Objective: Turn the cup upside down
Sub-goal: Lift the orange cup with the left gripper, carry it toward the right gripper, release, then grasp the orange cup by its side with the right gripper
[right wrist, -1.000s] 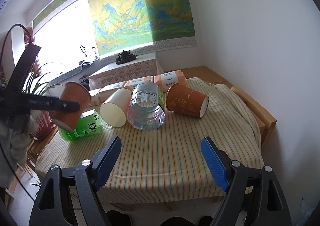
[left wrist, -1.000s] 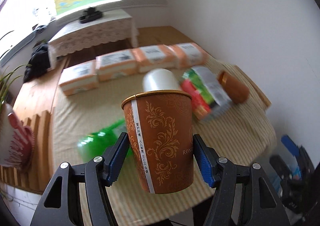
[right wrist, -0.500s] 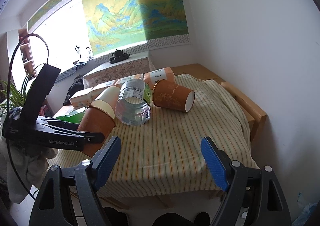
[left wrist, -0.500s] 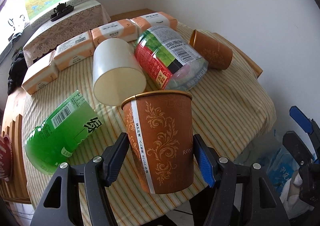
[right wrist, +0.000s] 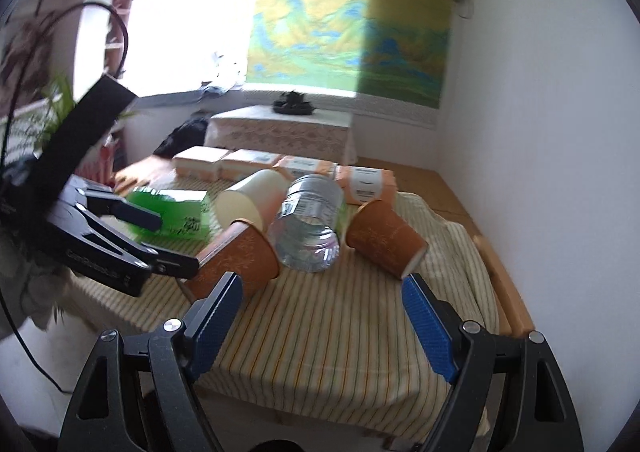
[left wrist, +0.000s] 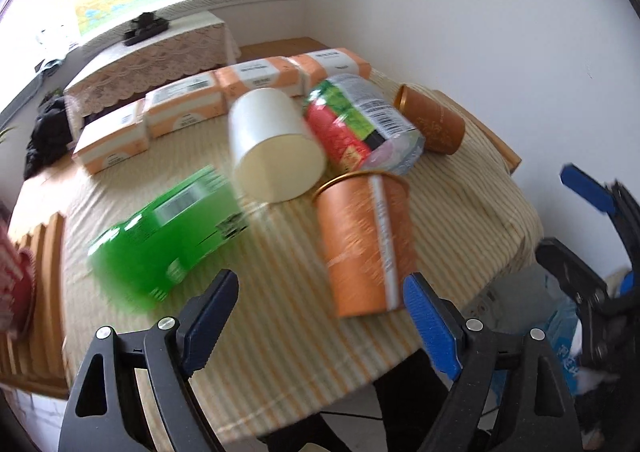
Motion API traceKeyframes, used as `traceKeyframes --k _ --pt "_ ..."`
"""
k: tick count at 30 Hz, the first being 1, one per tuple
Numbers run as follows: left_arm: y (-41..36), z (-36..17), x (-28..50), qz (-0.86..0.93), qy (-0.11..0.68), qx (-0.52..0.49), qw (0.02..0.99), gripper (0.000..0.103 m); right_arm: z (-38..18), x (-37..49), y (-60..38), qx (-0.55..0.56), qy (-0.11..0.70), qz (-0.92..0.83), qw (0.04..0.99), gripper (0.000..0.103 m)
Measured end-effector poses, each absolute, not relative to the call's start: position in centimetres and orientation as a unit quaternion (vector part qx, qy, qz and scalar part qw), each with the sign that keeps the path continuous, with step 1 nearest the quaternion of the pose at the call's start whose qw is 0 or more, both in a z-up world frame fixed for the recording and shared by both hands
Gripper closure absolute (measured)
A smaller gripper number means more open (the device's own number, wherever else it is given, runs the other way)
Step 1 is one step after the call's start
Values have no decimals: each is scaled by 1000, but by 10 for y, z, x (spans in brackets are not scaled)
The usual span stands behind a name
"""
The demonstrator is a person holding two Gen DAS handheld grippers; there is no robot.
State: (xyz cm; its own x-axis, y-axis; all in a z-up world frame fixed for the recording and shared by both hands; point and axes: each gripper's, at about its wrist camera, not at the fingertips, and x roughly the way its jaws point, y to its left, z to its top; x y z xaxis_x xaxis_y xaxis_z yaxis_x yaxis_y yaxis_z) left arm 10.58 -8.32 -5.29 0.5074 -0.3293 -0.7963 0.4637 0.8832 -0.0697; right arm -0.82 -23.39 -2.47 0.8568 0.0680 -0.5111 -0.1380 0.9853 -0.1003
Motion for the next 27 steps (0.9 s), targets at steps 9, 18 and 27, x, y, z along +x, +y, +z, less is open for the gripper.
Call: traceKeyframes --k 9,18,27 --pt "-13 -65 69 -188 455 17 870 16 -31 -2 -187 -328 230 164 901 25" --pt "17 -64 44 -180 449 -2 875 16 -50 41 -166 -311 387 320 807 27" --pt "44 -55 43 -164 437 -25 884 16 -61 62 -148 -235 453 384 769 42"
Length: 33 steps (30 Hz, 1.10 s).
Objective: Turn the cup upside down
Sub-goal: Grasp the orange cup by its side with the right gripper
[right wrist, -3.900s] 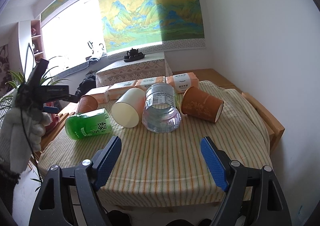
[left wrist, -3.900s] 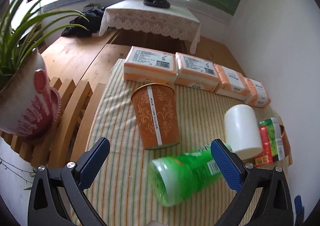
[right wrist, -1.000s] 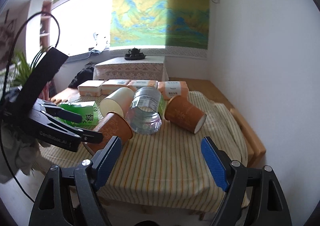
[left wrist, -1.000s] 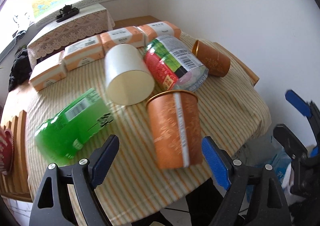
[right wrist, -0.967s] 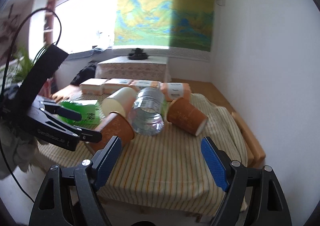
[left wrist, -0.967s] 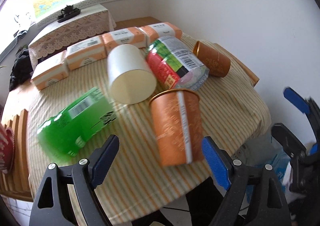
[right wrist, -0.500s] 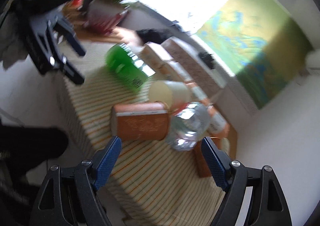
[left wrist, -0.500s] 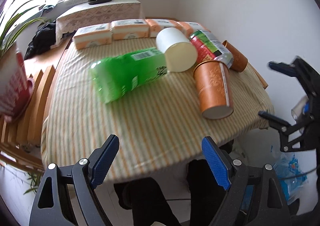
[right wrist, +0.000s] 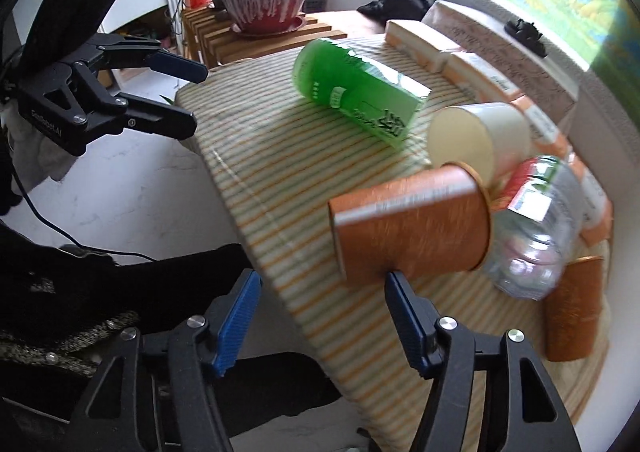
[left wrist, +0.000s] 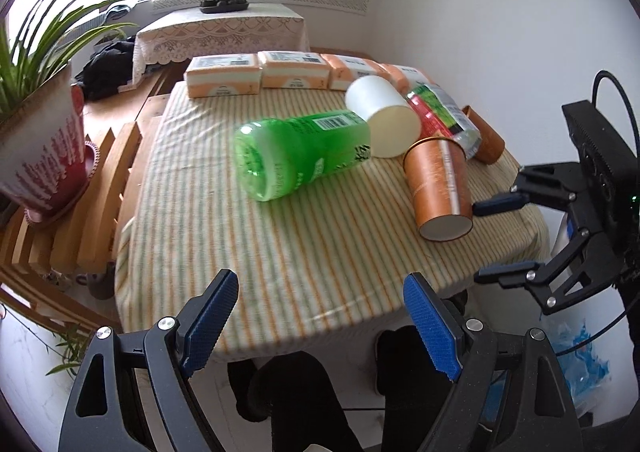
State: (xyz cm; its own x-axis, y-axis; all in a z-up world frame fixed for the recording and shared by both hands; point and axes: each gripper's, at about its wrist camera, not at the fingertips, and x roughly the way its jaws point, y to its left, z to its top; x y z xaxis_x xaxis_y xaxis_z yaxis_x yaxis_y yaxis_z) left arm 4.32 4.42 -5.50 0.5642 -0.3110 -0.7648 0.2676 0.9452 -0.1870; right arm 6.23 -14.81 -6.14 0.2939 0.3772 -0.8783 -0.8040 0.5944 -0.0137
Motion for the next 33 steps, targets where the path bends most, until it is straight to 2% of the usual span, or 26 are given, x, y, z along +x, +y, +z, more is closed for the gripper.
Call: traceKeyframes --k 5,9,11,13,14,16,21,26,33 --pt "52 -56 45 -158 437 -32 885 16 -55 60 -132 -244 449 407 757 42" --pt "55 -56 46 -159 434 -43 886 16 -34 66 -124 -285 432 351 780 42" --pt "57 -55 46 -161 429 -50 887 16 -28 79 -127 -233 454 291 809 42" --pt "60 -54 45 -168 423 -54 889 16 -24 82 -136 -116 469 253 838 41" --pt "63 -54 45 -169 418 -56 891 16 -26 79 -140 -78 466 240 848 38" --pt "69 -54 44 -175 414 -60 891 16 -34 59 -138 -32 428 204 880 28" --pt "86 -57 46 -181 415 -72 889 16 -71 44 -106 13 405 122 906 25" --pt "93 -54 38 -164 396 -52 902 16 -78 39 -94 10 357 30 934 25" --pt "102 -51 36 -154 389 -54 907 16 -91 51 -87 9 358 -2 934 26"
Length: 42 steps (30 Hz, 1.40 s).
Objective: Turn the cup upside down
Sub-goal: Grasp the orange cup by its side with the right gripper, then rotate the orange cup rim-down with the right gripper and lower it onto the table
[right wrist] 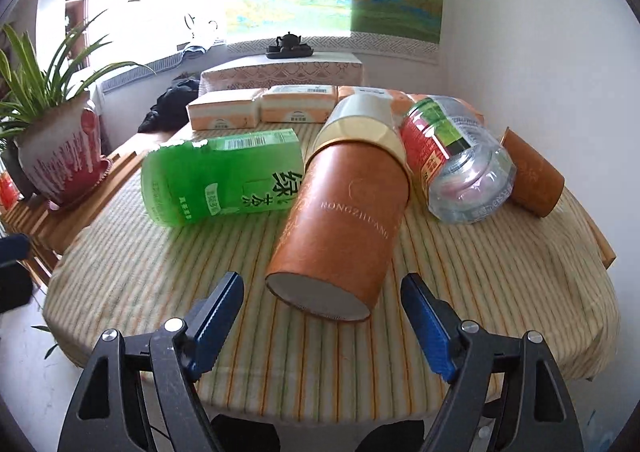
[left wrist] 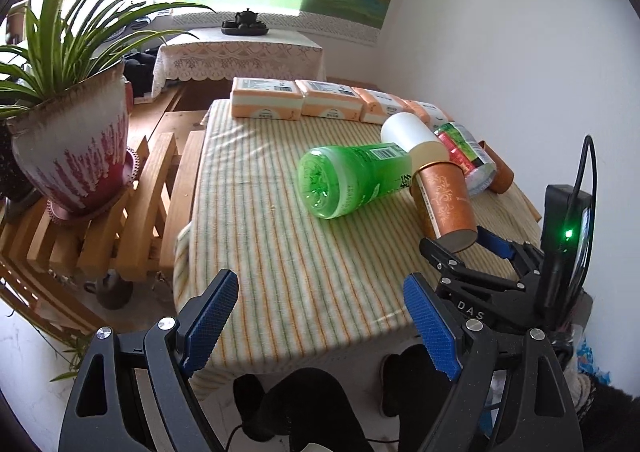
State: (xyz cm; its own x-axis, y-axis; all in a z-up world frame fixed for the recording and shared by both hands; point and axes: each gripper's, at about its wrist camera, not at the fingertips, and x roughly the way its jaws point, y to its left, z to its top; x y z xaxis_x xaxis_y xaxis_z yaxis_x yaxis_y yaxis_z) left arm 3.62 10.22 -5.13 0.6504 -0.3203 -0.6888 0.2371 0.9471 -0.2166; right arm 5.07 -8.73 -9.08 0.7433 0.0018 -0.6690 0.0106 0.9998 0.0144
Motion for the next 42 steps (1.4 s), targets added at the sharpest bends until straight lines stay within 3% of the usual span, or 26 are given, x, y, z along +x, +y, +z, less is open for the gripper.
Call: traceKeyframes --k 2,4,6,30,42 --pt "103 -52 36 -154 389 -54 907 16 -94 46 -88 10 357 -5 934 31" --pt "103 -53 35 -153 388 -52 908 16 -94 45 -94 24 355 -9 934 44" --pt "101 -55 35 -154 389 -52 907 16 -92 46 -100 36 353 -6 935 48" --pt "86 -56 31 -170 388 -55 904 16 -45 22 -130 2 313 25 949 49" --pt "63 -54 27 -144 373 -33 916 16 -19 33 -136 1 340 88 936 49"
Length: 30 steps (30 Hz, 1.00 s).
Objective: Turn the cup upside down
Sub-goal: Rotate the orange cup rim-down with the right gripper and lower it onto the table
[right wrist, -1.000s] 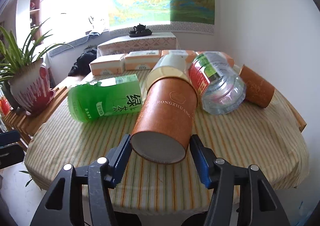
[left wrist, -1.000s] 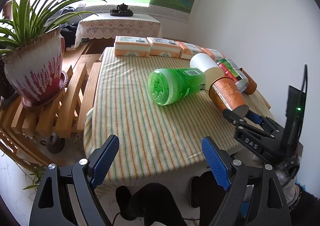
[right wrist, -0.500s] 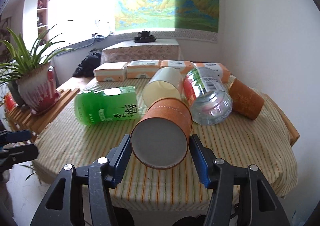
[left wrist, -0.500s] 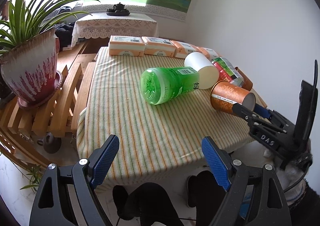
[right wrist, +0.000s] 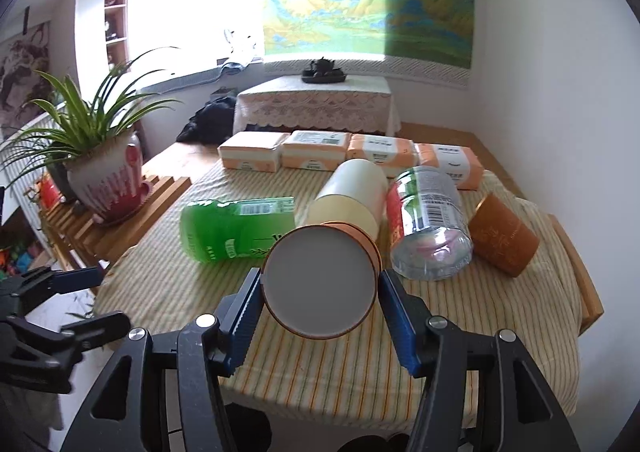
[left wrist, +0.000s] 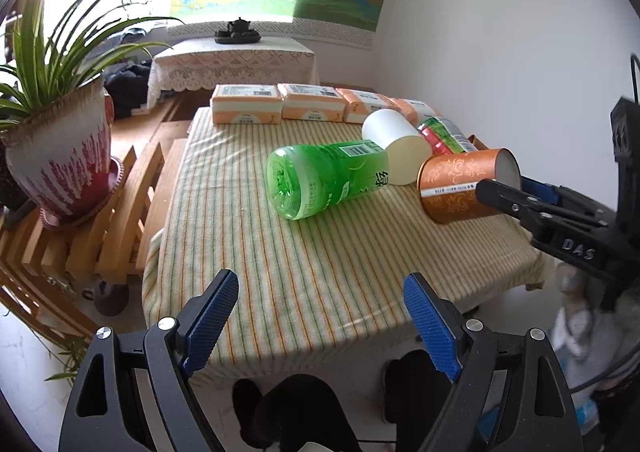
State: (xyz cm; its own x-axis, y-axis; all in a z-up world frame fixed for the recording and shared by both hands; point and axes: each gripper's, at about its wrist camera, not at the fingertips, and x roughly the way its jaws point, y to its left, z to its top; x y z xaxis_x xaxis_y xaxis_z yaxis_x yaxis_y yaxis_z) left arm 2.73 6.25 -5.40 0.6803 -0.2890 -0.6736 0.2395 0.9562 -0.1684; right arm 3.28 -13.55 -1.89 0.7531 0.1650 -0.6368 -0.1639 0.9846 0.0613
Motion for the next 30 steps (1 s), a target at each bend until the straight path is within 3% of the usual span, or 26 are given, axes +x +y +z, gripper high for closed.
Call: traceKeyframes --k 11,30 --pt "45 -54 23 -148 373 -28 915 16 -21 68 -139 -8 447 142 883 49" --pt "43 -46 19 -146 368 -20 918 16 -27 93 -135 -21 443 146 884 46"
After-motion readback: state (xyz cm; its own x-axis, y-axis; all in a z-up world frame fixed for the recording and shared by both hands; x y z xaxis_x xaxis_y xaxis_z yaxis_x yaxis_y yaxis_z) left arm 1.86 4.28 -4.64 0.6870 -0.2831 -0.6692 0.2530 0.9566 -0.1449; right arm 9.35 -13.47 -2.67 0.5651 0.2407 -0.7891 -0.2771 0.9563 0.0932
